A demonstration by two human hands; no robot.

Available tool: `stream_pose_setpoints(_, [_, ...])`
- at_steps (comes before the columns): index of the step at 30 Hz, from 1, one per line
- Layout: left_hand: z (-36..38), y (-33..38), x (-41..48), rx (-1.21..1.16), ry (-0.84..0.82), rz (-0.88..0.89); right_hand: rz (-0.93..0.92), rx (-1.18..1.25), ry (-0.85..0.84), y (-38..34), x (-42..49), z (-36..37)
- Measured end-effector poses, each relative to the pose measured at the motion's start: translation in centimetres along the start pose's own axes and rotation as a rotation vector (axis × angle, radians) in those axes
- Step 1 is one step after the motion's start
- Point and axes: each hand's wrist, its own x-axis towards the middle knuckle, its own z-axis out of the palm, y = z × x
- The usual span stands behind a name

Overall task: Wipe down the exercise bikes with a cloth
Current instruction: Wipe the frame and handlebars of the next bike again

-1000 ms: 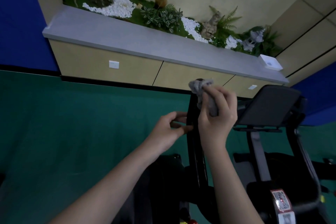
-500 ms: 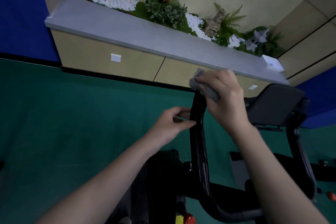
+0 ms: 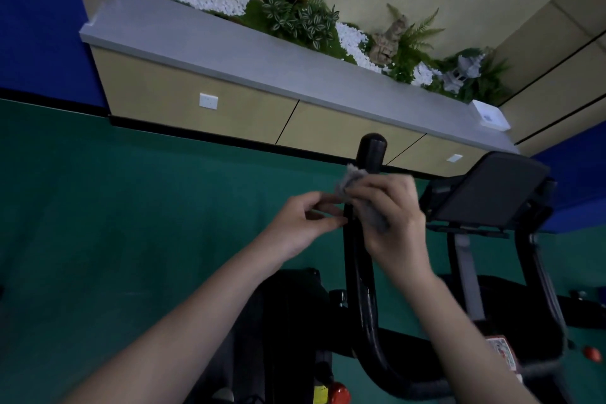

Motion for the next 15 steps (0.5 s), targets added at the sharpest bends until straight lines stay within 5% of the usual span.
stream_pose_setpoints(10, [-0.1, 0.6, 0.1, 0.054, -0.046, 0.002, 0.29, 0.039, 0.151, -2.0, -3.6, 0.5])
stream_pose_setpoints(15, [0.3, 1.1, -0.2, 0.096, -0.037, 0.012, 0.514, 0.14, 0.375, -3.5, -2.2, -0.2])
